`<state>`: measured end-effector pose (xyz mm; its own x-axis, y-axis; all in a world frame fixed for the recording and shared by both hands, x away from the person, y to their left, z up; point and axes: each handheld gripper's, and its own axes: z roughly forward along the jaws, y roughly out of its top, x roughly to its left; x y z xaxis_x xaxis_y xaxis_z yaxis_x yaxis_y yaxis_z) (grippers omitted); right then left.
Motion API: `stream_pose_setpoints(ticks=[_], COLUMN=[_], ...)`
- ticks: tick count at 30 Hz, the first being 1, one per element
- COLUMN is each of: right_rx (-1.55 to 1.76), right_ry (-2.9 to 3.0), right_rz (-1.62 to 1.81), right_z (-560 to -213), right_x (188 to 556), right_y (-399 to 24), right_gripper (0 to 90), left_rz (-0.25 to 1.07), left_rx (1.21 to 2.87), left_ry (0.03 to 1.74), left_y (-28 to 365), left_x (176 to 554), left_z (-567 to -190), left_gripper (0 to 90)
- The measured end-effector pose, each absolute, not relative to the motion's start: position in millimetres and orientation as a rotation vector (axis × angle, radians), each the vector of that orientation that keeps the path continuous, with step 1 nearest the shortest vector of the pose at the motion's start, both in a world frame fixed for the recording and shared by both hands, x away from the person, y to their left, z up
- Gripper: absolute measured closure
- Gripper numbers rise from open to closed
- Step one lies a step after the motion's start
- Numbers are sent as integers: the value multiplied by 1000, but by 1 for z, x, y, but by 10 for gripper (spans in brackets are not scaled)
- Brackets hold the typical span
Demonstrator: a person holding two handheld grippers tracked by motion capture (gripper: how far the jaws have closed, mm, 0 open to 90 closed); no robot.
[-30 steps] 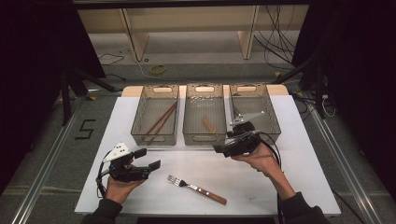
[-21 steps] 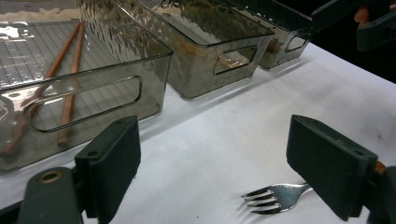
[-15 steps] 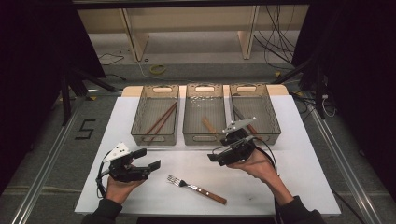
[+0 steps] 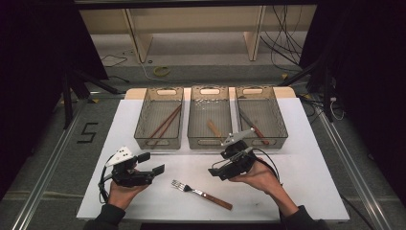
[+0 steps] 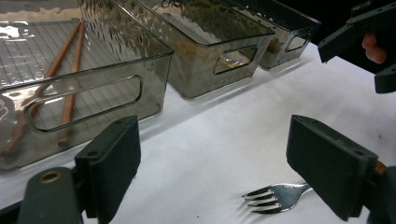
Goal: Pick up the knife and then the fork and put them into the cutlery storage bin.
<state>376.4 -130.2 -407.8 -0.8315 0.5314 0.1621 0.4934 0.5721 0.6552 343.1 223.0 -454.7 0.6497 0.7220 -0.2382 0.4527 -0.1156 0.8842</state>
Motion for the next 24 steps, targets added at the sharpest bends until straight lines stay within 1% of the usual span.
stream_pose_setpoints(ticks=[24], right_rx=[791], right_ry=[2911], right_rz=[924], right_z=[-434], right_x=[357], right_y=[-104], right_gripper=[238], left_rz=[302], left_rx=[1750], left_ry=[954], left_y=[224], left_x=[343], left_z=[-455], left_gripper=[175])
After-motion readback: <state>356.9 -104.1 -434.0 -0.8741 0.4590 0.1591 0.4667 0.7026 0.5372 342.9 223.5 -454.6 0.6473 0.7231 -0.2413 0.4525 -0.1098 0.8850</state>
